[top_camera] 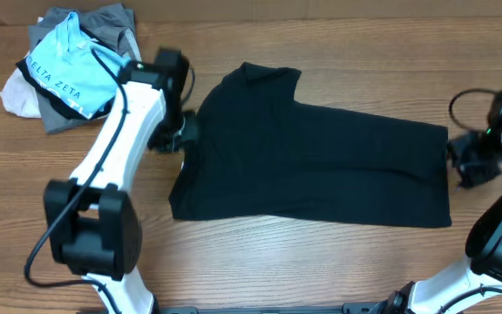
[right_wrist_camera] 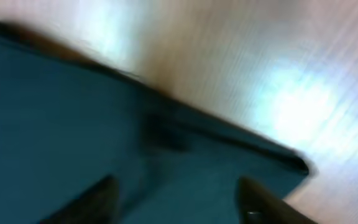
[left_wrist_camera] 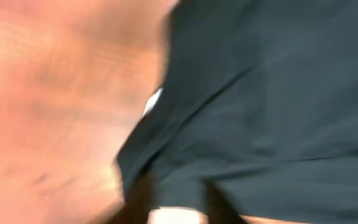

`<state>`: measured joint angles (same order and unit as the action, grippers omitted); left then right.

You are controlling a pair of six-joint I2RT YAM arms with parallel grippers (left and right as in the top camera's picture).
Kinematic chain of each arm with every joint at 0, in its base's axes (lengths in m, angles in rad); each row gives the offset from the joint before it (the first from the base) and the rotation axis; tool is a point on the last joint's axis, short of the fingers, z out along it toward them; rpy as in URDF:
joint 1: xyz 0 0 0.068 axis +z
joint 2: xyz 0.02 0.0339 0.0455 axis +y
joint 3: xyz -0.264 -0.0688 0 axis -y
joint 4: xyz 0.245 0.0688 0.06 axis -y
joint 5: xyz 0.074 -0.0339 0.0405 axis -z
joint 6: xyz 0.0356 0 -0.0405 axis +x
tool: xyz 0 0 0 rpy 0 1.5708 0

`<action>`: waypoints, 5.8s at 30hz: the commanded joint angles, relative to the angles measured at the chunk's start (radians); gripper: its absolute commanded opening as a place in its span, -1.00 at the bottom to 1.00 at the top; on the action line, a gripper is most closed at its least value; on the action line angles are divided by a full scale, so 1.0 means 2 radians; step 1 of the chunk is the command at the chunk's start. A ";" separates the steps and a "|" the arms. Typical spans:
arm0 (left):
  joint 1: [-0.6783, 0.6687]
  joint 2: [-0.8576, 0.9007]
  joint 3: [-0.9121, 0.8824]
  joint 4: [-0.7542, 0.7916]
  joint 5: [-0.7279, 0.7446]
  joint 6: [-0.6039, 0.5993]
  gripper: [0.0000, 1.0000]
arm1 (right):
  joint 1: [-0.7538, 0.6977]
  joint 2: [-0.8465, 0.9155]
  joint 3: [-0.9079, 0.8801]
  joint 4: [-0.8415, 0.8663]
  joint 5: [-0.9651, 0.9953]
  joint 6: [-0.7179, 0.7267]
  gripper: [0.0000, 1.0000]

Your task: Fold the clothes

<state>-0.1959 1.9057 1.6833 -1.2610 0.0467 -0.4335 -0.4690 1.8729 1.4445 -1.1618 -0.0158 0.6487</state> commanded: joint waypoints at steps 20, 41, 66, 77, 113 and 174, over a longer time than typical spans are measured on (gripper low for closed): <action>-0.063 0.256 0.354 0.168 0.160 0.003 0.82 | 0.070 -0.004 0.078 -0.027 -0.105 -0.093 1.00; -0.060 0.360 0.355 0.217 0.143 -0.066 0.73 | 0.072 -0.004 0.078 -0.054 -0.052 -0.104 0.99; -0.058 0.367 0.355 0.249 0.124 -0.060 -0.59 | 0.069 -0.004 0.078 0.020 -0.052 -0.105 1.00; -0.058 0.367 0.355 0.236 0.094 -0.060 -0.92 | 0.062 0.010 0.078 0.120 -0.015 -0.110 1.00; -0.059 0.367 0.355 0.224 0.091 -0.064 -0.92 | 0.036 0.117 0.063 0.180 0.007 -0.193 0.68; 0.006 0.251 0.356 0.016 0.130 0.068 -0.92 | 0.036 0.122 0.093 0.110 0.041 -0.056 -0.93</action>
<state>-0.2043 2.4538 2.3753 -1.2072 0.3382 -0.3477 -0.3866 2.1590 1.5997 -0.9356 0.0532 0.5053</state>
